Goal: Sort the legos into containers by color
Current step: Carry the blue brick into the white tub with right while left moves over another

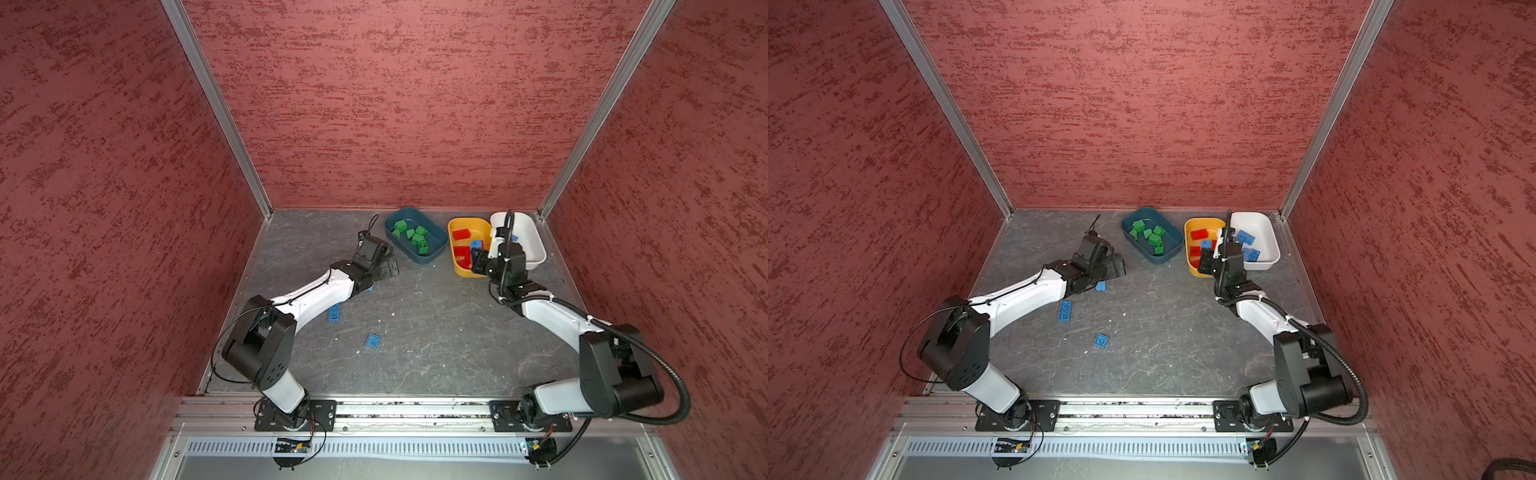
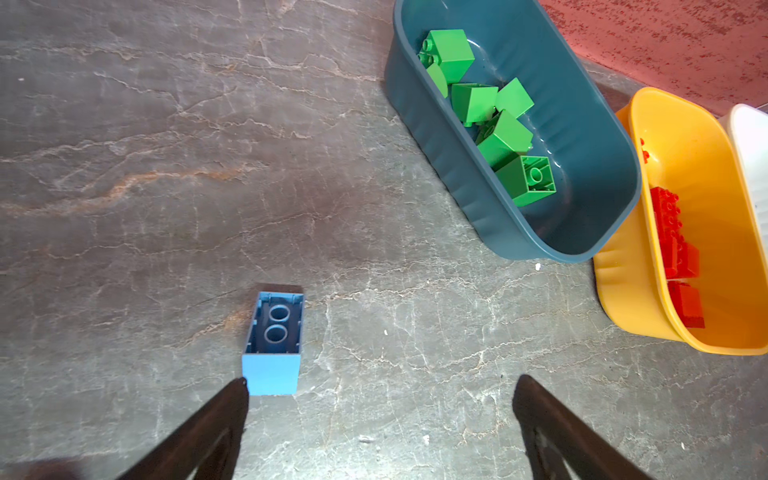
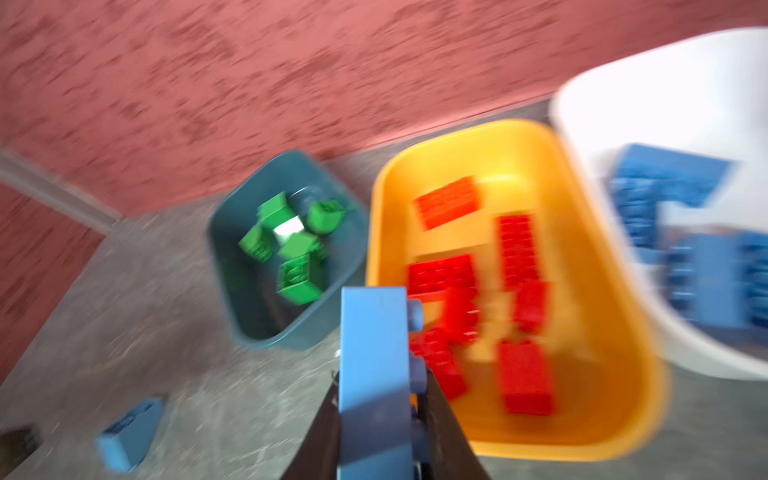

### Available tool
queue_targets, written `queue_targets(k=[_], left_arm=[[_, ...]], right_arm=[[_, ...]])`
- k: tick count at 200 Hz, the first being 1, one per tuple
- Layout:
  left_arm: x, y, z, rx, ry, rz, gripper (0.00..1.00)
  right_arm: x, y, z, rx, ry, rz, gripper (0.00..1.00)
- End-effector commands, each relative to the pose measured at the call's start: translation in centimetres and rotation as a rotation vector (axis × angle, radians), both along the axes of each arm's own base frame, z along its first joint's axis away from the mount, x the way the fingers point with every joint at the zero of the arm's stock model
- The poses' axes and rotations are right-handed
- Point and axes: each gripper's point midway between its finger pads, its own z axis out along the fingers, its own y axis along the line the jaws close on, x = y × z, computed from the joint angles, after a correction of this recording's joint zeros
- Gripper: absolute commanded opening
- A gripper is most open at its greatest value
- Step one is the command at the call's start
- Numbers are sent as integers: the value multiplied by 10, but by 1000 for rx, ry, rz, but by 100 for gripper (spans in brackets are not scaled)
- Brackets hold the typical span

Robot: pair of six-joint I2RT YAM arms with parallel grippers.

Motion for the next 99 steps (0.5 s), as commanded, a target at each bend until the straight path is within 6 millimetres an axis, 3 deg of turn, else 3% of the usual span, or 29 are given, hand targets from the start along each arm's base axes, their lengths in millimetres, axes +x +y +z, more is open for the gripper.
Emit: queue_targets(k=[1,15,23,71,99], left_arm=[[2,9,-4,36,21,19,99],[0,15,-9,40,48,39,100],[-1,19,-14,43,69,55,99],[-12,37,-41,60,202,98,99],[-17,38,-53,97,254,69,100]], right_arm=[[5,-33,5,34,34,-32,11],[12,-56,7,31,56,-58,11],[16,-68,-7,28,101,-70,11],[46,-134,-30,-44,223,-164,14],[64,-167,-38,-158,280,-252,22]])
